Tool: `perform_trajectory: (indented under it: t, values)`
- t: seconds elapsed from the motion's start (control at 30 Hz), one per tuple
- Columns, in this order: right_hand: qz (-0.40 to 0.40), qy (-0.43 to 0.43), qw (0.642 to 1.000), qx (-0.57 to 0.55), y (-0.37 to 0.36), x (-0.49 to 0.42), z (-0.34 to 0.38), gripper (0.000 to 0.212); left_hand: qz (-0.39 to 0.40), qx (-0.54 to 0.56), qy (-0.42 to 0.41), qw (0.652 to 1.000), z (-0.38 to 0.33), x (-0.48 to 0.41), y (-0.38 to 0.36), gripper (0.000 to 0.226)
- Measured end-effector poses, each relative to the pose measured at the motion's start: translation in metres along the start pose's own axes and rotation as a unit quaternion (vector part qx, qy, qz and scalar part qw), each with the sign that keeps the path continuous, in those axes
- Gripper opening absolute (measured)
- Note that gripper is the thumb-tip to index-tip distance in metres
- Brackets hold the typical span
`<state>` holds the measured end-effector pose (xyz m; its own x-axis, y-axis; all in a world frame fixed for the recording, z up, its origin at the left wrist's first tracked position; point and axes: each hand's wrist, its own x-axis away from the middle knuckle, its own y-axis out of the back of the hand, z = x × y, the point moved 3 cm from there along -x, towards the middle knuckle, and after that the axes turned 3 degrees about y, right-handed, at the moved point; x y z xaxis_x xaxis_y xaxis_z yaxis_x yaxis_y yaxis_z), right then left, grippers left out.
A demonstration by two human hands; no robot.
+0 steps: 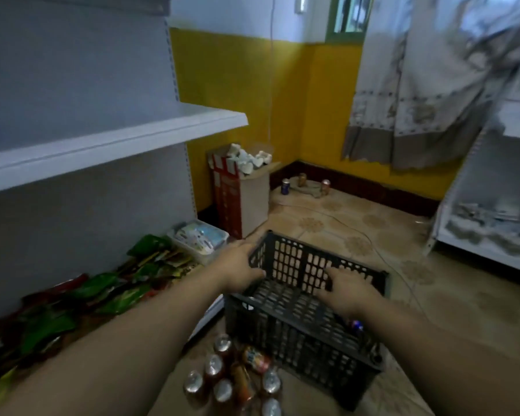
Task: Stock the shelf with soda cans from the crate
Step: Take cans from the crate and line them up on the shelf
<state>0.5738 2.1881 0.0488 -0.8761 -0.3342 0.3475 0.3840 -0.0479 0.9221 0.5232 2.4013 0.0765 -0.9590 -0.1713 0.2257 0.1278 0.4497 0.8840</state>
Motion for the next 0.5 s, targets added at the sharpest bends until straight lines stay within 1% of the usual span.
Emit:
perform_trajectory:
  t: [0.07, 0.13, 0.23, 0.3, 0.4, 0.5]
  values:
    - [0.022, -0.028, 0.999, -0.029, -0.018, -0.019, -0.032, 0.073, 0.041, -0.006, -0.010, 0.999, -0.012, -0.034, -0.034, 0.074]
    - [0.037, -0.042, 0.997, -0.045, -0.035, -0.037, -0.056, 0.072, 0.084, -0.024, -0.006, 0.996, -0.016, -0.063, -0.064, 0.076]
    - [0.068, -0.042, 0.994, -0.073, -0.062, -0.073, -0.085, 0.055, 0.134, -0.034, -0.002, 0.990, -0.013, -0.113, -0.109, 0.076]
    - [0.088, -0.050, 0.990, -0.095, -0.082, -0.103, -0.101, 0.051, 0.159, -0.033, 0.006, 0.987, -0.007, -0.151, -0.141, 0.074]
    - [0.096, -0.089, 0.979, -0.158, -0.116, -0.153, -0.127, 0.055, 0.213, -0.038, 0.017, 0.976, -0.005, -0.201, -0.186, 0.071]
    - [0.087, -0.162, 0.963, -0.197, -0.154, -0.209, -0.157, 0.059, 0.235, -0.041, 0.016, 0.971, -0.014, -0.249, -0.237, 0.069]
